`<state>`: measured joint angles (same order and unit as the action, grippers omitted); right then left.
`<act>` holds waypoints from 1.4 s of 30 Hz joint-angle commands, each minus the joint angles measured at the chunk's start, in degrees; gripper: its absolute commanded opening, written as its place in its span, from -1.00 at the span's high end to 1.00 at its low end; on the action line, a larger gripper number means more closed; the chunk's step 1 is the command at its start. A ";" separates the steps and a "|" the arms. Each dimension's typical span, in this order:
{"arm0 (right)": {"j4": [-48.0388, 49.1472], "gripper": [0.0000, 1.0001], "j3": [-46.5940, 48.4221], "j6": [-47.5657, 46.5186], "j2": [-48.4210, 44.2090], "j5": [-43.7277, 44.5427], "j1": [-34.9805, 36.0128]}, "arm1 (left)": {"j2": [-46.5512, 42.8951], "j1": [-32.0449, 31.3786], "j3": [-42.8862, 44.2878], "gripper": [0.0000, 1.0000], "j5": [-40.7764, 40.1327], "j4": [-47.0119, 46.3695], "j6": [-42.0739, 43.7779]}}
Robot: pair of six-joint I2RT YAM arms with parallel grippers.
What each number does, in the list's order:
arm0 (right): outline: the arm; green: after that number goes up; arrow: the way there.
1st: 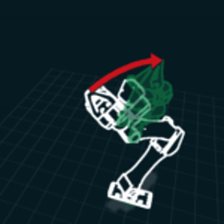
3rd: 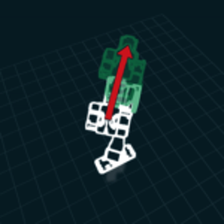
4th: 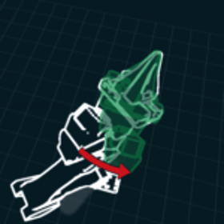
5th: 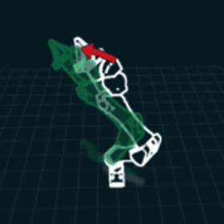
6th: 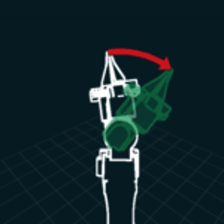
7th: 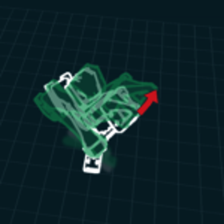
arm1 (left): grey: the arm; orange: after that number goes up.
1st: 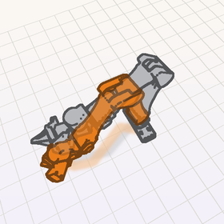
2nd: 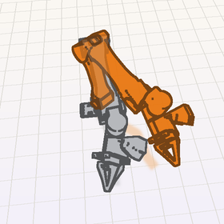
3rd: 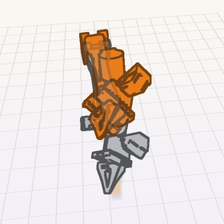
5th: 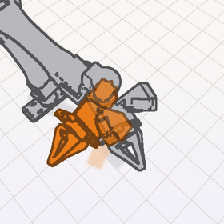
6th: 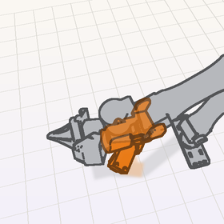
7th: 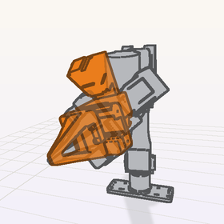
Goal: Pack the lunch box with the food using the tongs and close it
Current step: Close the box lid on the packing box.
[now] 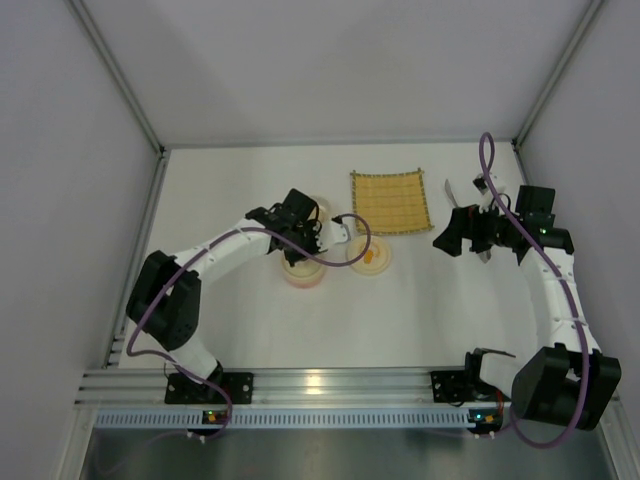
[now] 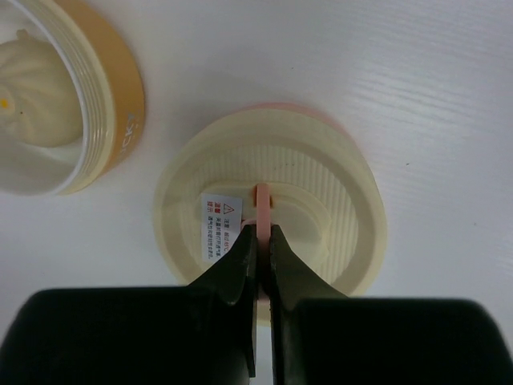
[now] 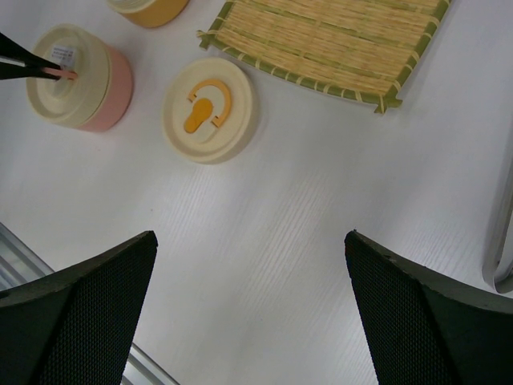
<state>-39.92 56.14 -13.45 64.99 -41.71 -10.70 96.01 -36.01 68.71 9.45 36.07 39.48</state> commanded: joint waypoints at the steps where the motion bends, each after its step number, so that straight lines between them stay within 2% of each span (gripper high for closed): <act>1: 1.34 -0.99 1.69 -0.26 -0.39 -2.14 -1.17 | 4.45 3.66 -6.39 1.00 -6.20 14.28 4.28; 6: 1.08 -0.99 1.96 -0.26 -0.74 -2.23 -1.08 | 2.26 5.77 -9.20 1.00 -8.84 14.55 7.70; 13: 0.90 -0.99 1.78 -0.35 -1.10 -2.14 -1.17 | -0.11 13.32 -11.31 1.00 -8.84 16.83 11.93; 24: 1.16 -0.99 1.87 0.27 -1.01 -2.76 -1.17 | -3.81 14.21 -11.05 0.99 -3.57 19.91 11.49; 28: 0.72 -0.99 1.96 0.09 -1.18 -2.76 -1.17 | -4.33 14.21 -9.12 0.76 -0.49 22.10 10.79; 29: 0.64 -0.99 1.96 0.01 -1.27 -2.76 -1.17 | -4.42 14.21 -8.42 0.62 0.38 22.89 10.44; 30: 0.55 -0.99 1.96 0.01 -1.27 -2.76 -1.17 | -4.60 14.21 -7.98 0.57 0.91 23.16 10.26; 36: 0.72 -0.99 1.78 0.09 -1.27 -2.76 -1.08 | -5.65 14.21 -4.91 0.30 3.81 26.59 9.91; 42: 1.07 -0.99 1.52 0.36 -1.36 -3.02 -1.17 | -7.06 14.30 -3.32 0.20 5.40 27.56 8.24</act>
<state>-40.03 56.14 -12.91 64.97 -42.76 -10.70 88.99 -21.78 65.17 11.07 56.99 49.34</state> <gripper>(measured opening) 0.993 0.394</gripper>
